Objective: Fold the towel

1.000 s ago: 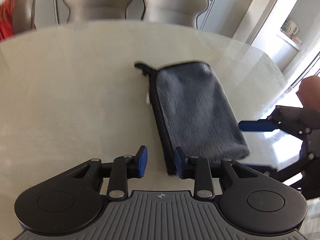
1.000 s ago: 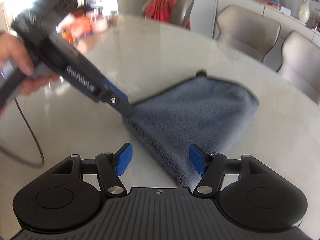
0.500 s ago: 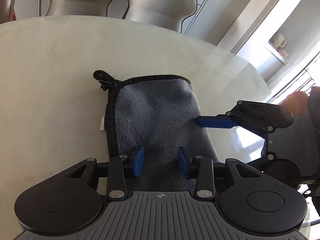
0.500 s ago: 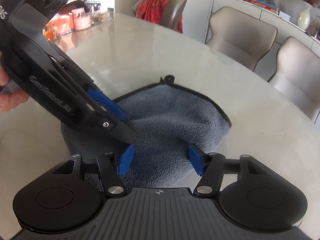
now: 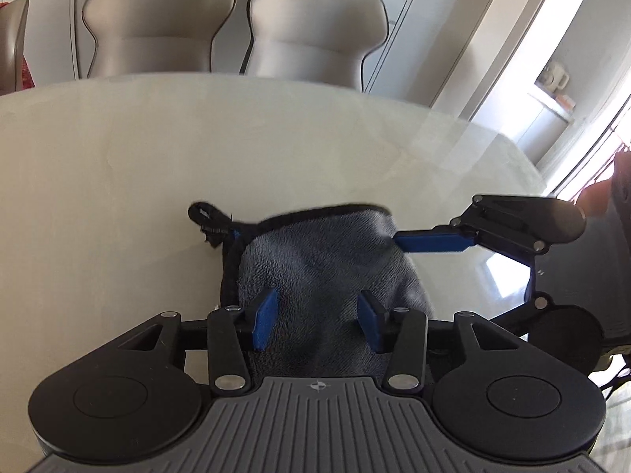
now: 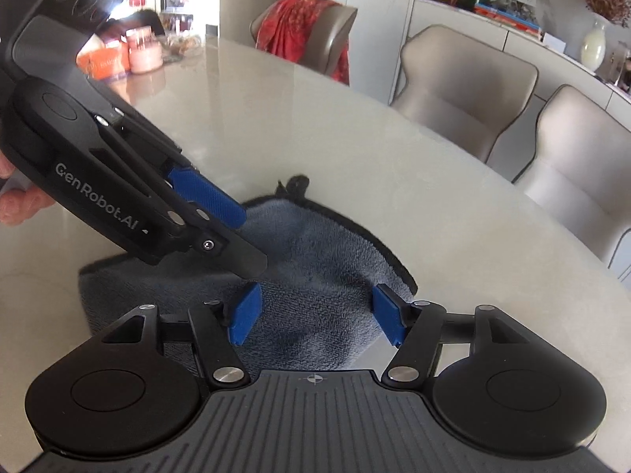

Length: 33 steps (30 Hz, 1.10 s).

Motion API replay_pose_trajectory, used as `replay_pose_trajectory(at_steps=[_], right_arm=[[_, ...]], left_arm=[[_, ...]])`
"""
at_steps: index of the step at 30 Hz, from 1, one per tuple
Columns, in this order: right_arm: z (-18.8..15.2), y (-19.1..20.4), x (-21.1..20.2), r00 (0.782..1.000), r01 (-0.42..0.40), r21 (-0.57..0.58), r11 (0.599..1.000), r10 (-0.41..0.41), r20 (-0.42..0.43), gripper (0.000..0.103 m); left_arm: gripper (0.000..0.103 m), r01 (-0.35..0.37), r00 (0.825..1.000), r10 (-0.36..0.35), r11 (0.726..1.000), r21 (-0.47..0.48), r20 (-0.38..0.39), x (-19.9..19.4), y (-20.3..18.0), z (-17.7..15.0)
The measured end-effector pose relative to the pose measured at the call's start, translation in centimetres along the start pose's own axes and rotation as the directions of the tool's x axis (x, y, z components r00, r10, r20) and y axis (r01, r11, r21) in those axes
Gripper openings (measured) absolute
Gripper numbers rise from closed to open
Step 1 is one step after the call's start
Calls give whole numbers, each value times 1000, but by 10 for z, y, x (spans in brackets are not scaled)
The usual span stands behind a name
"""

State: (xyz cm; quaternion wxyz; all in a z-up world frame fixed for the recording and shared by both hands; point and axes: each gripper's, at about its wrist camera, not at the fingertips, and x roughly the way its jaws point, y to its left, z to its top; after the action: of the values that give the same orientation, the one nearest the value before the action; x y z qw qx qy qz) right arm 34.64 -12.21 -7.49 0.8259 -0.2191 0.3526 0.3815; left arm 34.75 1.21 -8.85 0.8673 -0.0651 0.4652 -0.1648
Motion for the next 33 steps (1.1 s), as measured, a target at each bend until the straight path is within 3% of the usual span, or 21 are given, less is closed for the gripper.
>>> replay_pose_trajectory(at_steps=[7,11,15,18,21,26,33], right_arm=[[-2,-2,-1,1000,27,57,998,-26,-12,70],[-2,3,-28,996,63,121,991,-69,48,72],[-6,22,-62,987,134,184,974,-149,68,80],[-11,45,-82,979,185,239,953,-200,40,85],[-17,70,-101,970,223,290,931,-241,26,101],[-28,107,-130,946,310,322,894,-324,-12,102],[-45,132,-171,924,363,408,838,-381,-39,102]], left_arm=[[50,-13,1000,13,1000,8,9,-11,-2,-2],[63,-37,996,36,999,11,83,-42,-8,-8],[74,-70,986,71,998,-10,153,-77,-14,-17],[83,-110,976,114,993,-31,186,-100,-20,-33],[85,-137,972,141,990,-35,187,-118,-28,-53],[88,-205,961,202,979,-5,190,-150,-46,-92],[93,-184,957,187,982,-36,222,-191,-64,-125]])
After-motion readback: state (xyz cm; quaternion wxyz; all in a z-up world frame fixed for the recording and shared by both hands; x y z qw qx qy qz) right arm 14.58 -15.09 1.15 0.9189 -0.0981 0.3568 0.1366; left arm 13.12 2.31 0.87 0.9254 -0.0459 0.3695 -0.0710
